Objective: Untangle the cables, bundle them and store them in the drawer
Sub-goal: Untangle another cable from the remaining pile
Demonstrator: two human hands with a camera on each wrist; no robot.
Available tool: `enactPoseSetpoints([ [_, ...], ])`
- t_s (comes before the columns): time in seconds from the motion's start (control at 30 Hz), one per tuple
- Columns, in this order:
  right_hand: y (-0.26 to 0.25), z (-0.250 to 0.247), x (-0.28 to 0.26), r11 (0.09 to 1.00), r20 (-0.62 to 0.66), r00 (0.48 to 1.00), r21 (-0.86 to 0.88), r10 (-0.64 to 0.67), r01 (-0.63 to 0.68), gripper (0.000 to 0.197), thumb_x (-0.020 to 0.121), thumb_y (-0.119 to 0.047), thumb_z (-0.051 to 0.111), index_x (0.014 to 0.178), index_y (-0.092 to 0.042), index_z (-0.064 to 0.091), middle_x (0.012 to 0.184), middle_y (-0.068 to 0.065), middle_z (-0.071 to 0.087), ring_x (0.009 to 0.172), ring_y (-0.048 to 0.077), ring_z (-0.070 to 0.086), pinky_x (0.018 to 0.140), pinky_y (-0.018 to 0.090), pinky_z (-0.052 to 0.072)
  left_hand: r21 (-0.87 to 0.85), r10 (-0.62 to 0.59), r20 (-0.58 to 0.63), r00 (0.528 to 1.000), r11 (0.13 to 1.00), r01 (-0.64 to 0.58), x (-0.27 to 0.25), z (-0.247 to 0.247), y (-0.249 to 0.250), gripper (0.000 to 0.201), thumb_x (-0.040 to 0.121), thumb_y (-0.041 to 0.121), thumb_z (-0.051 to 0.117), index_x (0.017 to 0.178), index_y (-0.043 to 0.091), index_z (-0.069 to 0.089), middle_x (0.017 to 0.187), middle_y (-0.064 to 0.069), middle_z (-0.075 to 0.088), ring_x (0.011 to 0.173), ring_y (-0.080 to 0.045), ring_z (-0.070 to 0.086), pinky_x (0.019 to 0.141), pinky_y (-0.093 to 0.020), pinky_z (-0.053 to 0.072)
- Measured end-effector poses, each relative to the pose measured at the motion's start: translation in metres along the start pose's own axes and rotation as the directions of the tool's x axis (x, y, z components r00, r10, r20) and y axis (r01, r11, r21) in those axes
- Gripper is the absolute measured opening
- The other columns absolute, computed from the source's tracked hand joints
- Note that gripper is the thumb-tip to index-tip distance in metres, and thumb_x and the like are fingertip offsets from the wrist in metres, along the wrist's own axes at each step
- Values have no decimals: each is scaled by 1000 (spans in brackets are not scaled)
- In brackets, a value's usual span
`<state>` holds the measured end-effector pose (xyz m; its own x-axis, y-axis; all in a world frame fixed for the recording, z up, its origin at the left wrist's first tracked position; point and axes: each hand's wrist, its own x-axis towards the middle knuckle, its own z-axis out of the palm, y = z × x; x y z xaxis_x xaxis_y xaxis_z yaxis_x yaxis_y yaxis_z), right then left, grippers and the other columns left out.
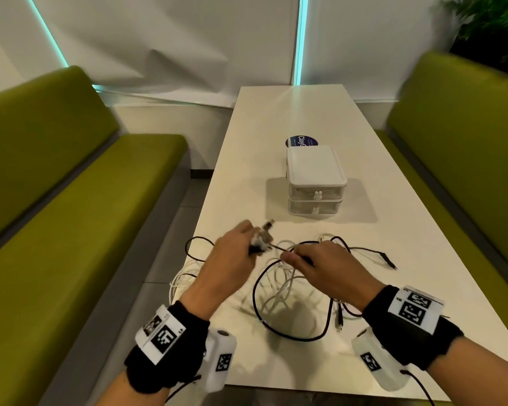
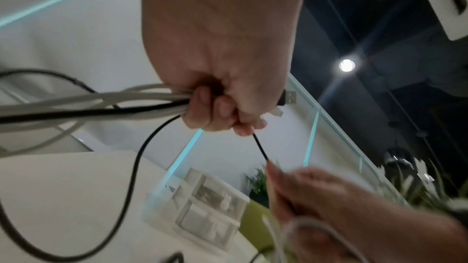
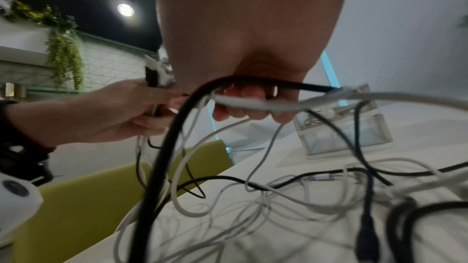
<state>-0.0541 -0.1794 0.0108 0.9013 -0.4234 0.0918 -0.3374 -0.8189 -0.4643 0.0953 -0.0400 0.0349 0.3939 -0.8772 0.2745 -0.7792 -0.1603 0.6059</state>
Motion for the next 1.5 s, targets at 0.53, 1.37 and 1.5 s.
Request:
enactPoseSetpoints([
  [0.53,2,-3,-2,994,-39,999,108,14,-10,45,102,-44,36,66,-18,41,55,1,50,53,16,43,57,34,32,-89,30,-91,995,995,-39,1,1,15,49,86,-11,48,121,20,63,108,17,63,95,1,62,88,-20,50],
  [1.37,-6,7,2,998,18,1000,63,-25,24,36,103,-36,40,78,-17,57,66,-9,58,69,17,55,64,28,33,-62,76,-201,977,994,-90,-9,-6,0,65,78,-22,46,129,16,58,129,7,60,106,0,59,92,-15,49],
  [1.5,-10,5,1,993,-8,997,91,-75,75,35,102,-38,40,78,-18,57,63,-9,54,64,13,52,62,29,35,185,34,160,987,981,-63,-7,11,-1,40,85,-1,52,117,20,60,111,5,62,99,-29,61,78,-43,49],
])
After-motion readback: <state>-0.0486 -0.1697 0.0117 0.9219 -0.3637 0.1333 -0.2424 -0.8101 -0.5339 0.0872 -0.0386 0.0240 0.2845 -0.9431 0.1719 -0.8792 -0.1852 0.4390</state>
